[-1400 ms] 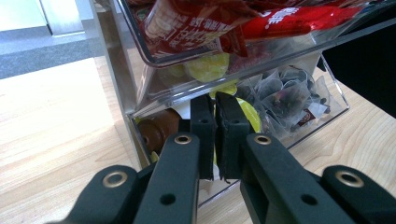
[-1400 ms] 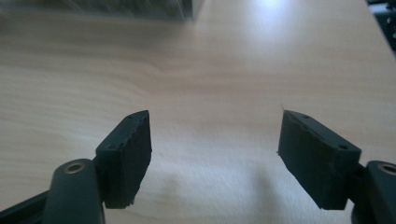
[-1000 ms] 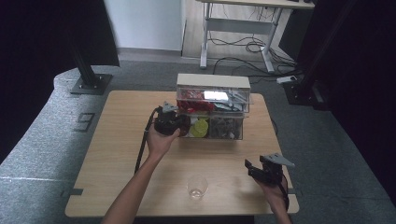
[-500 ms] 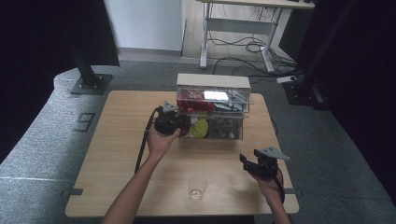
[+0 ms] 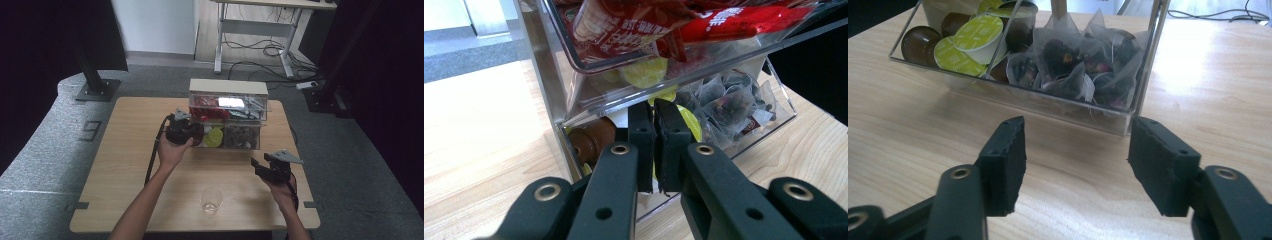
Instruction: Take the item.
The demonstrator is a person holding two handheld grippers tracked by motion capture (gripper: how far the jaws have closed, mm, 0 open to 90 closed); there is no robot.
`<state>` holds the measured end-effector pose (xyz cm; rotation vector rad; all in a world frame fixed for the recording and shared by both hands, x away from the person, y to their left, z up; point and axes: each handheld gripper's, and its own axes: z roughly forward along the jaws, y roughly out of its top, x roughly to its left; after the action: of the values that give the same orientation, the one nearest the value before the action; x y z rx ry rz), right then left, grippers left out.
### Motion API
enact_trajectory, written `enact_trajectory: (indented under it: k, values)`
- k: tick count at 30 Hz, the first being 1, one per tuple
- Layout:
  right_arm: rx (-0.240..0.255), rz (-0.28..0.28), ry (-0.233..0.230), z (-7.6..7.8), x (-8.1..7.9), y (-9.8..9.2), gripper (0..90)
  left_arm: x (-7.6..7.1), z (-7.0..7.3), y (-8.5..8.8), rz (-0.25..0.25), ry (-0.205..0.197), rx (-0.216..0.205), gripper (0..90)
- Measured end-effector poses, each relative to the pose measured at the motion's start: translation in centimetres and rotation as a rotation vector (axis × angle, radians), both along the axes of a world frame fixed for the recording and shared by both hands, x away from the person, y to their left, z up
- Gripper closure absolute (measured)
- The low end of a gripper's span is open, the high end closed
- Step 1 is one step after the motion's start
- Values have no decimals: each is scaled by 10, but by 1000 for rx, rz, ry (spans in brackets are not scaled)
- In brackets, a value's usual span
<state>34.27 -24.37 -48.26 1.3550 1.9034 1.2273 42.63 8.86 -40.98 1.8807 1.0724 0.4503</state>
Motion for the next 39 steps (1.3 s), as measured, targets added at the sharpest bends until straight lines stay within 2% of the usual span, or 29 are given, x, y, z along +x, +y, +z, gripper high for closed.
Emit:
enact_trajectory:
  k: [4,8,22,27,30,34,39]
  values:
    - [0,-5,-15,2,4,2,438,0,0,0,-1,3,-4,865]
    - [9,13,-22,5,8,6,465,1,0,0,1,5,-7,866]
    - [18,72,-16,15,28,19,499,1,0,-1,-2,6,-1,864]
    - [37,87,-16,19,34,24,522,1,0,-2,-3,8,-4,862]
    - [35,86,-10,20,39,26,530,1,0,-2,-2,12,-10,862]
    - [32,74,-4,19,46,28,539,1,0,-5,-3,1,9,862]
    - [32,72,-4,20,52,31,549,2,0,-5,-8,6,-2,863]
